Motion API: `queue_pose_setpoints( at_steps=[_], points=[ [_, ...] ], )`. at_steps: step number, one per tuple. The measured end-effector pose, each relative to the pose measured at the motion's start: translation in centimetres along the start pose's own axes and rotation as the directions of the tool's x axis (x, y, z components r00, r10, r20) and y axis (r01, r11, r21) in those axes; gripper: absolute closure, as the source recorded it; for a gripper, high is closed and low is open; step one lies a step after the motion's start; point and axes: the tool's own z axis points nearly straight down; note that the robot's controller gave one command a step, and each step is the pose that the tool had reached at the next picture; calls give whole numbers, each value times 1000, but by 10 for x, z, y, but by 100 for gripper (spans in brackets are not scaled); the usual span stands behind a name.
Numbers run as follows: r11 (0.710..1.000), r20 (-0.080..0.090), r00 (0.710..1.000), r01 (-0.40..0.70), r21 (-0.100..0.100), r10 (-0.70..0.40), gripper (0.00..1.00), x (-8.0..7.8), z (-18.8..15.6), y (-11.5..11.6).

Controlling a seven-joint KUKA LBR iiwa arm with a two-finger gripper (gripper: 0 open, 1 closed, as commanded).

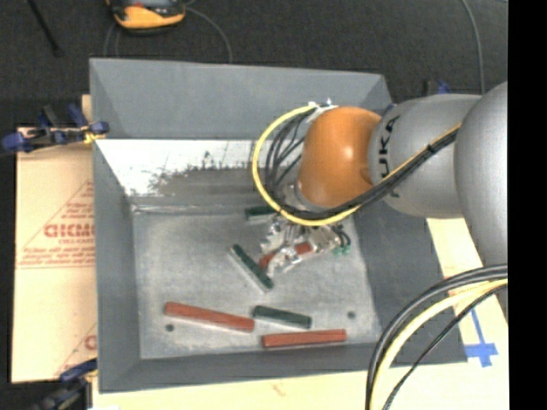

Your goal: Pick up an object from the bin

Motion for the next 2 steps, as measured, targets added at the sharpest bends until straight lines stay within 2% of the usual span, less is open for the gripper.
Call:
queue_pose_setpoints(
  at_steps=[1,2],
  points=[
    [1000,0,1000,0,0,0,100,0,0,0],
    [997,2,997,74,3,-74,100,2,-156,-18]
  ],
)
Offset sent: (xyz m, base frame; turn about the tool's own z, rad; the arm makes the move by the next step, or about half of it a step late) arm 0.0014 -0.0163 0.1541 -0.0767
